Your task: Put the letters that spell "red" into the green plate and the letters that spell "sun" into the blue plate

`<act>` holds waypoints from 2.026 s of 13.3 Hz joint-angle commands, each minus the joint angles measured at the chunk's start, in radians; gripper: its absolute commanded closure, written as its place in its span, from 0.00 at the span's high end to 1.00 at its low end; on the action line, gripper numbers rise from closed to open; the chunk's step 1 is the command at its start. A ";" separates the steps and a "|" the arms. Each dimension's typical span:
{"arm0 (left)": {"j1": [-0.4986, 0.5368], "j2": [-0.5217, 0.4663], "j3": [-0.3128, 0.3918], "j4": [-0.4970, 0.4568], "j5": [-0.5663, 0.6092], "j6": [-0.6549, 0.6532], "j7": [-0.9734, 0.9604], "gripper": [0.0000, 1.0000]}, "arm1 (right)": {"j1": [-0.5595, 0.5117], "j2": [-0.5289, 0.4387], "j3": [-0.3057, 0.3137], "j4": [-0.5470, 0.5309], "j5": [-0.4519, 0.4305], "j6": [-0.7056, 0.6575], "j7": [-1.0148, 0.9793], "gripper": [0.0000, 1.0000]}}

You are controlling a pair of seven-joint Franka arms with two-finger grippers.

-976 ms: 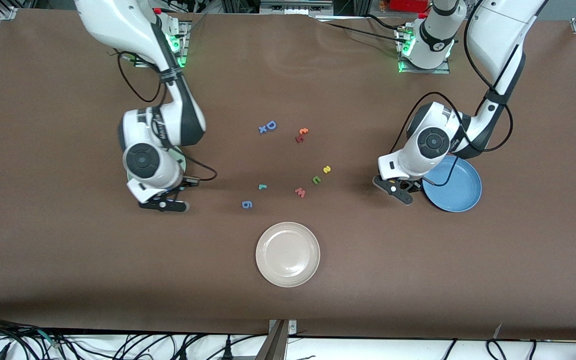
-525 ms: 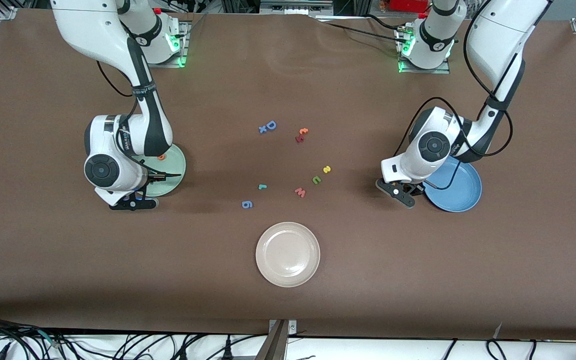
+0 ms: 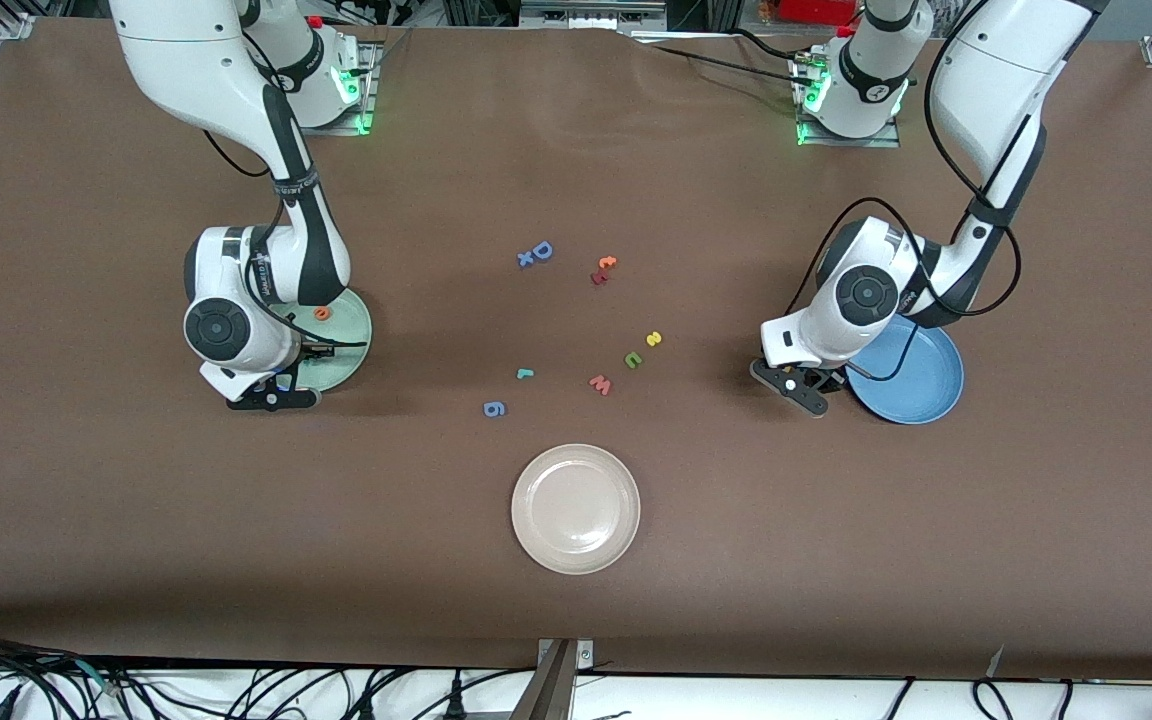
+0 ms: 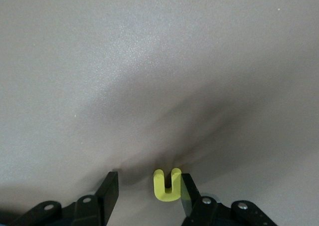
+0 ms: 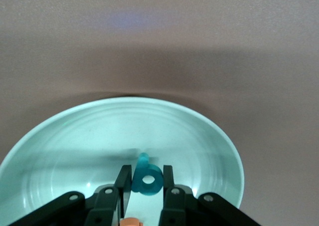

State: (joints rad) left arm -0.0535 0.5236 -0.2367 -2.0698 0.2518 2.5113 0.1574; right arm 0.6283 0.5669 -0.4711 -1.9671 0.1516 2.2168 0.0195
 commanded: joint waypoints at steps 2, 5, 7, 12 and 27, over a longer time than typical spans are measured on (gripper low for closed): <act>0.001 -0.004 0.001 -0.006 0.029 0.006 0.007 0.56 | 0.004 -0.021 0.000 -0.010 0.016 0.003 -0.021 0.99; 0.003 -0.010 0.001 -0.006 0.029 0.004 0.008 0.56 | 0.016 -0.038 0.005 -0.001 0.016 0.003 0.005 0.99; 0.003 -0.014 0.001 -0.004 0.029 -0.003 0.011 0.56 | 0.036 -0.042 0.023 0.033 0.014 -0.029 0.081 0.99; 0.003 -0.025 0.001 -0.004 0.026 -0.020 0.010 0.56 | 0.171 -0.027 0.035 0.126 0.016 -0.072 0.377 0.99; -0.025 -0.034 -0.004 -0.006 -0.067 -0.045 0.004 0.55 | 0.255 0.232 0.183 0.390 0.155 0.176 0.862 0.87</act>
State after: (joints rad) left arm -0.0565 0.5079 -0.2395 -2.0675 0.2269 2.4879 0.1599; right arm 0.8900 0.7833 -0.3058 -1.6092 0.2905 2.3839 0.8460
